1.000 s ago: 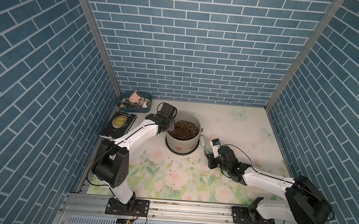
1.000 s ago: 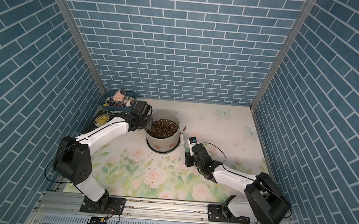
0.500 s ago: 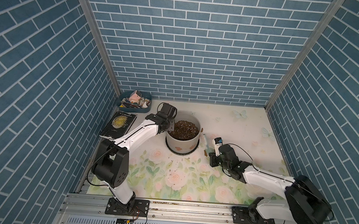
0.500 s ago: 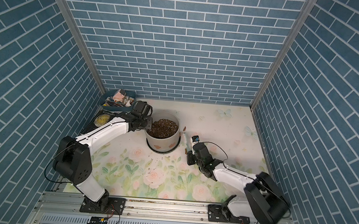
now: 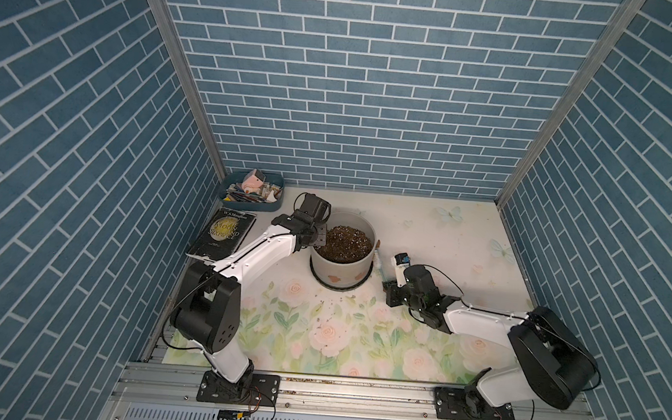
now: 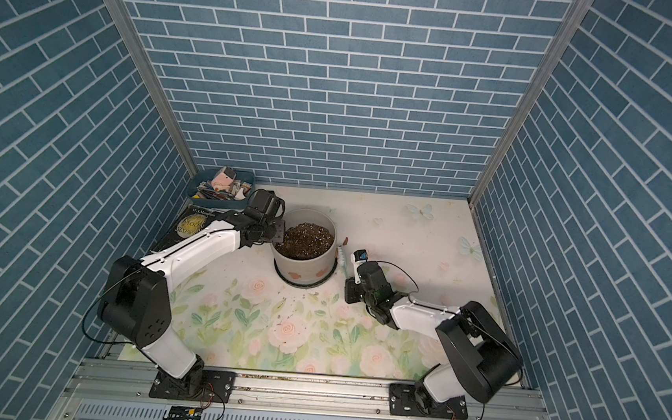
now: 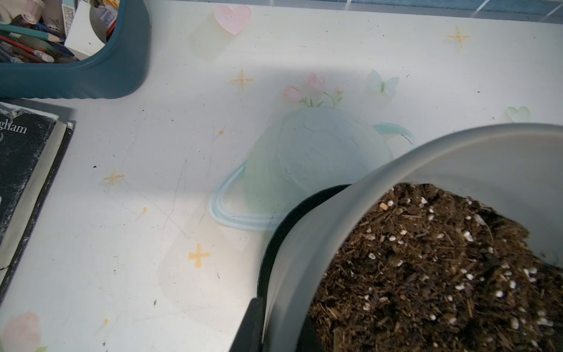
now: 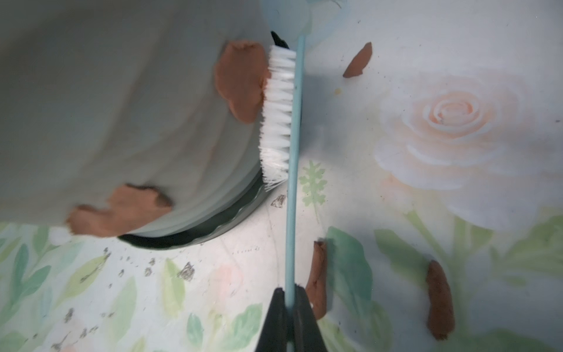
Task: Scrub the dried mud off the ceramic pot
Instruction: Brush off the soil from the pot.
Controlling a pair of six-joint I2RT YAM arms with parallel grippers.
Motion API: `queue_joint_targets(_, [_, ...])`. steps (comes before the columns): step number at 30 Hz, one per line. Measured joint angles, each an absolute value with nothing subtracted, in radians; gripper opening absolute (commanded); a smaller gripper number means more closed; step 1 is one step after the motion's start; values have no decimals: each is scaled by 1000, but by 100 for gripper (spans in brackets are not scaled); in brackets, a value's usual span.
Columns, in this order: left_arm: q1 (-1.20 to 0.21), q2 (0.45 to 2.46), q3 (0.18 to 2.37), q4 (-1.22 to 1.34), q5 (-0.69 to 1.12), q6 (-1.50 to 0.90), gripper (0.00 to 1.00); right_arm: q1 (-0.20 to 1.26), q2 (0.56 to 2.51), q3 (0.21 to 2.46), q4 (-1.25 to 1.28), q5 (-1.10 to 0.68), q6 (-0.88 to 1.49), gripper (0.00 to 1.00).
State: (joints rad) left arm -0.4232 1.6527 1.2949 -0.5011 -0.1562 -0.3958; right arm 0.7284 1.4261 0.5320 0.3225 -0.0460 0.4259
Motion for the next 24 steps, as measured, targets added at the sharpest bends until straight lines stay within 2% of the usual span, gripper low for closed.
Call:
queue_joint_targets(11, [-423,1648,1288,-495,-158,-396,0,729,1192,441,305,-47,448,0])
queue_joint_targets(18, [-424,1645,1284,-493,-164,-399,0,731,1086,424,209,34,449,0])
queue_joint_targets(24, [-424,1644,1284,-493,-165,-403,0,737,1074,425,105,123,450,0])
